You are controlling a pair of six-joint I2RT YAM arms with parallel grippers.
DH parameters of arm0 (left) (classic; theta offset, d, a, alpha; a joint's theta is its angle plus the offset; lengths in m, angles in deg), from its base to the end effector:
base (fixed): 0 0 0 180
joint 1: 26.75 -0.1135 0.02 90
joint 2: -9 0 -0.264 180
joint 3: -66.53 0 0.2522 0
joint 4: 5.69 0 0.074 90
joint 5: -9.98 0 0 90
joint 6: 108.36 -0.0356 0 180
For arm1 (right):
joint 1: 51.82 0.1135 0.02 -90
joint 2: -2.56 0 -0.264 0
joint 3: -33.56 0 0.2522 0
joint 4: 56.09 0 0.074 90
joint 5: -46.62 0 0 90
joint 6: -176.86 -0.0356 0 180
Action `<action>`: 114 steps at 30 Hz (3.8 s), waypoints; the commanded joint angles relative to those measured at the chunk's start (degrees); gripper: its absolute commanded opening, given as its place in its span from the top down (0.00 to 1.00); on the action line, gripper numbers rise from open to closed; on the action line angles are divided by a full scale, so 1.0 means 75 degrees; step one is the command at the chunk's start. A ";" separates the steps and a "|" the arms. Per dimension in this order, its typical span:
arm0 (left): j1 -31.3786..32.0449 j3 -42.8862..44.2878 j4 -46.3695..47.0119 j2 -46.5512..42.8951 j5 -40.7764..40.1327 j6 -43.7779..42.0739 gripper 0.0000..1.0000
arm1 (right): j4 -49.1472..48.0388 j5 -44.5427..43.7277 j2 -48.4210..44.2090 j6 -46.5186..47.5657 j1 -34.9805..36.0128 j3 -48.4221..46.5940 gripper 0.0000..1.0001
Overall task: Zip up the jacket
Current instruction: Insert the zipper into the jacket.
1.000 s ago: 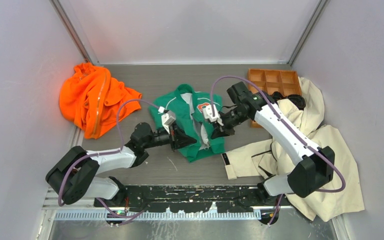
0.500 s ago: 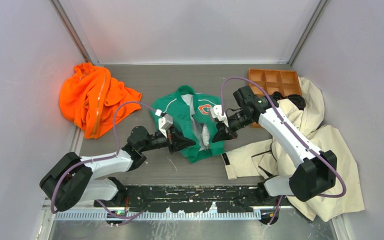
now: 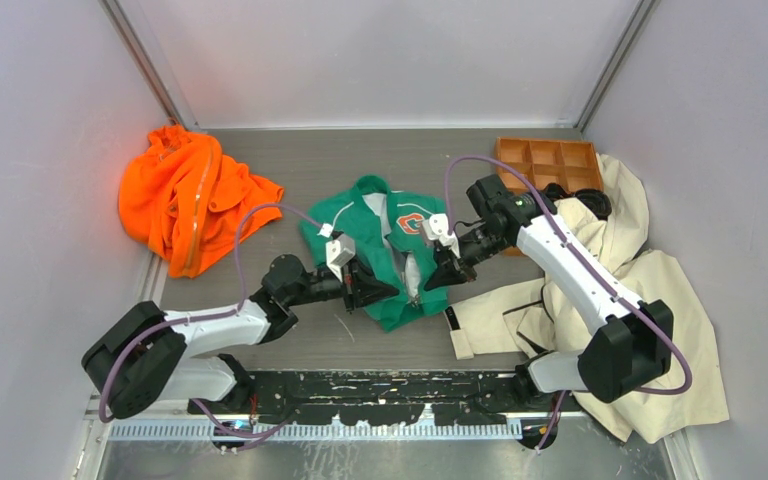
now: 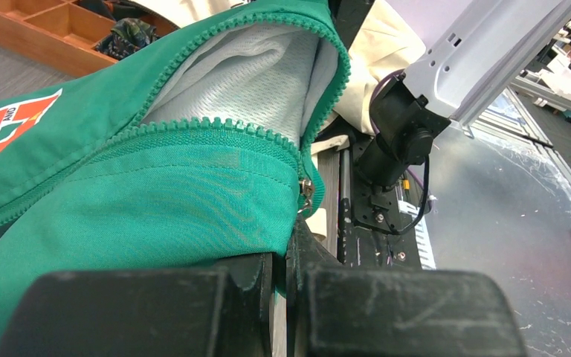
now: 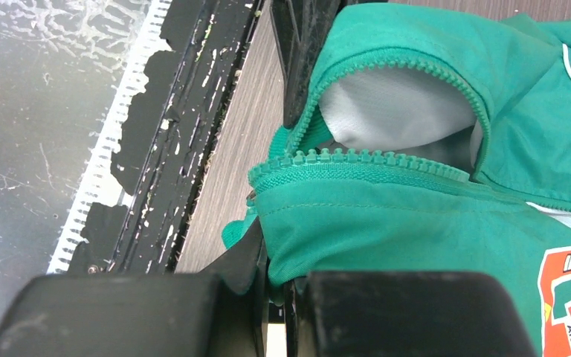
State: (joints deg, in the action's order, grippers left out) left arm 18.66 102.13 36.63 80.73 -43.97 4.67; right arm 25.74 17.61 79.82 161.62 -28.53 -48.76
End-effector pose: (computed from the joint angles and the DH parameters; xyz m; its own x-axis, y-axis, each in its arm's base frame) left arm 0.1558 -0.1878 0.2266 -0.3163 -0.1297 -0.9398 0.9375 0.1089 -0.3305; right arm 0.2025 0.1211 0.3044 0.1273 -0.4546 -0.8815 -0.9614 -0.2751 0.0030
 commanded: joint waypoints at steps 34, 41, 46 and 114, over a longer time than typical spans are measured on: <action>0.0216 -0.0162 0.3459 0.1346 0.0049 0.0299 1.00 | -0.0628 0.0504 0.0074 -0.1053 -0.0073 -0.0233 0.99; 0.0225 -0.0344 0.3460 0.1223 -0.0037 0.0446 1.00 | -0.0311 0.0673 -0.0010 -0.0731 -0.0173 -0.0293 0.99; 0.0274 -0.0348 0.3457 0.1193 -0.0108 0.0466 1.00 | -0.0206 0.0713 -0.0024 -0.0570 -0.0181 -0.0264 0.99; 0.0344 0.0086 0.3458 0.1810 0.0187 0.1112 1.00 | 0.0134 0.0919 -0.0063 0.0210 -0.0126 -0.0140 0.99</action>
State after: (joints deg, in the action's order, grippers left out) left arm 20.87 100.74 57.65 93.88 -43.95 12.60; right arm 27.10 21.29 81.04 163.15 -29.80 -48.87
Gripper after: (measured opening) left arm 0.032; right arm 0.116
